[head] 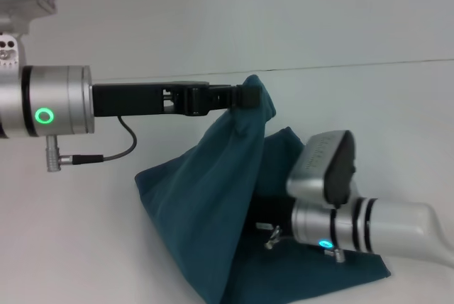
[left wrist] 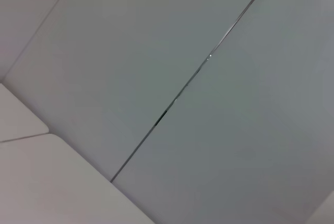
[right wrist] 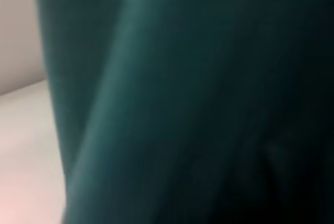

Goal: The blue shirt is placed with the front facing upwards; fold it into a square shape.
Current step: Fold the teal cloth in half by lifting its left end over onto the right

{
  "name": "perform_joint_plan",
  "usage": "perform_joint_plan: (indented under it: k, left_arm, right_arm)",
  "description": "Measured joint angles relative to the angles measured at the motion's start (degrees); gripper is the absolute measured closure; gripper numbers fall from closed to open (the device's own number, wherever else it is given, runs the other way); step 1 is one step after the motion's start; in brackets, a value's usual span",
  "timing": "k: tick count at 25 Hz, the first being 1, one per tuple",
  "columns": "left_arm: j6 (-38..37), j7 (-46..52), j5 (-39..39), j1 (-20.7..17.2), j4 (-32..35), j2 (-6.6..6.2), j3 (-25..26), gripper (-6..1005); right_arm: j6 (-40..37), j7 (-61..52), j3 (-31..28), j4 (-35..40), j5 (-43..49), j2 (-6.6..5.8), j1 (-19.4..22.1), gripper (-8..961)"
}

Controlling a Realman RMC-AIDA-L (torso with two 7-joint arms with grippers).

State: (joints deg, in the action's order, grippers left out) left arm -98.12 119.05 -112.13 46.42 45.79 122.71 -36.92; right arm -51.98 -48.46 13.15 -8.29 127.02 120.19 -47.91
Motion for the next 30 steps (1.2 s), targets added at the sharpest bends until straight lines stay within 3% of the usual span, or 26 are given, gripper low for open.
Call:
perform_joint_plan:
  k: [12,19,24,30]
  left_arm:
    - [3.36,-0.61,3.32,0.42,-1.26,1.18,-1.35,968]
    - [5.56,-1.99,4.98,0.38,-3.54,1.28,-3.58,969]
    - [6.45,-4.43,6.0,0.12,-6.99,1.25,-3.57,942]
    - [8.88,-10.41,7.14,-0.11,-15.73,1.45,-3.72,888]
  right_arm:
    - [-6.14,-1.96,-1.99,7.47,-0.35,-0.37,5.2,940]
    - [-13.82,-6.04,-4.05,15.14,-1.37,-0.47,8.87,940]
    - [-17.68,-9.51,-4.31,20.6,-3.7,-0.57,11.15,939]
    - [-18.82,-12.93,-3.87,24.87,-4.68,-0.58,11.83,939]
